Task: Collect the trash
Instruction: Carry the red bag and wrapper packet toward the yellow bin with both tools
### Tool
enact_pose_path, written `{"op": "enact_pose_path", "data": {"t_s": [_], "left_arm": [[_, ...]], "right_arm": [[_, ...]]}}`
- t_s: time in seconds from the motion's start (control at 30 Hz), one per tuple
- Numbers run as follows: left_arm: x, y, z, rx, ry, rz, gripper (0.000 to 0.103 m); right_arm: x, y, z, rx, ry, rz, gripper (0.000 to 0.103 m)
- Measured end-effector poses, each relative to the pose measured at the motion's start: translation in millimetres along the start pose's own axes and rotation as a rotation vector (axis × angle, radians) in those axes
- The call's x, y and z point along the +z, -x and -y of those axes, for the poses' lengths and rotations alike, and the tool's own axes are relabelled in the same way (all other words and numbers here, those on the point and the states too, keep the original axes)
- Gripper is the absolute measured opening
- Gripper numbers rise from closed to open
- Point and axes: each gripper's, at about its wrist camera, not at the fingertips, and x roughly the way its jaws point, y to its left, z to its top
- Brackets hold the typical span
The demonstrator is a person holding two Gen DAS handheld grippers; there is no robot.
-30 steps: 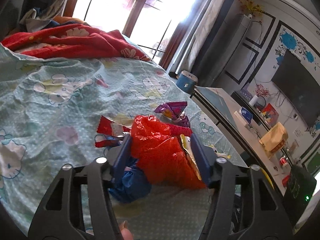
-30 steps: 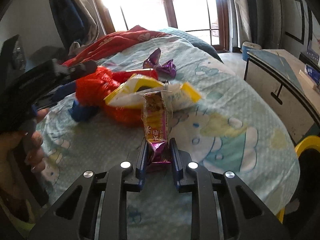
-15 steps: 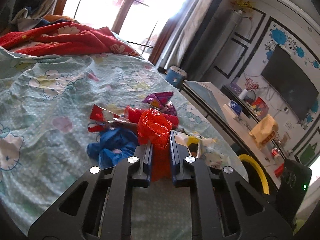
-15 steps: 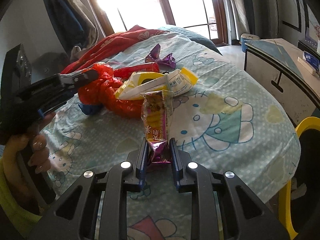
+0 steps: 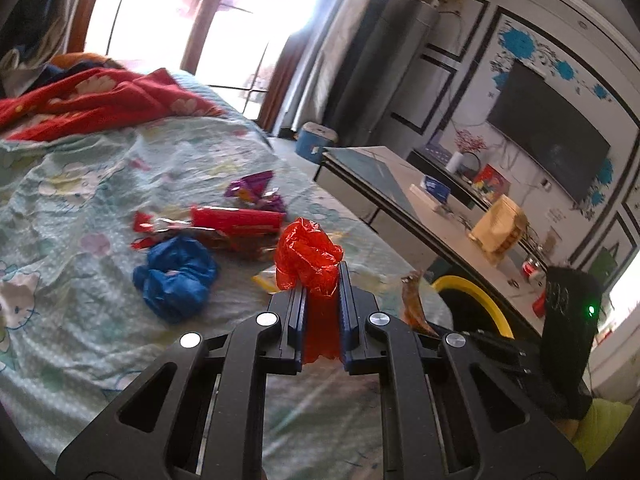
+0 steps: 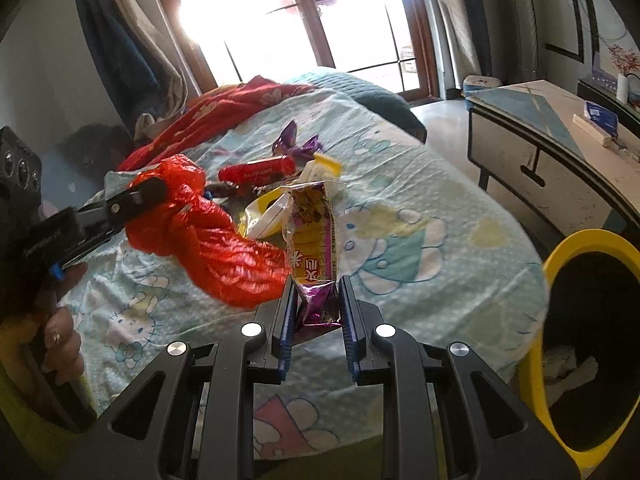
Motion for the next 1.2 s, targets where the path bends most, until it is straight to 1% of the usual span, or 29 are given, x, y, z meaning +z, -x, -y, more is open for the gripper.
{"op": "enact_pose_path", "data": {"t_s": [0.27,0.6,0.77,0.87,1.2], "left_arm": [[-3.1,3.8,41.2,-0.033,-0.088,0.003,0.008],[-4.3,3.2,76.1,-0.067,-0.151,0.012,0.008],[-5.8,0.5,91.2,-0.086,-0.173,0.012,0.008],[-6.4,-3.9,99.0,-0.114,-0.164,-0.007,0.008],[-15.1,-21.3,138.7,-0.125,-0.261,-0.033,0.008]], "right_arm": [[6.3,31.9,16.3,-0.02,-0.033,0.065,0.02],[10.3,63.8,41.9,-0.056,-0.089,0.124,0.02],[9.8,77.9,62.2,-0.077,-0.132,0.148,0.02],[8.3,86.3,76.4,-0.088,-0.168,0.162,0.02],[-0.5,113.8,128.2,-0.128,-0.301,0.196,0.02]]}}
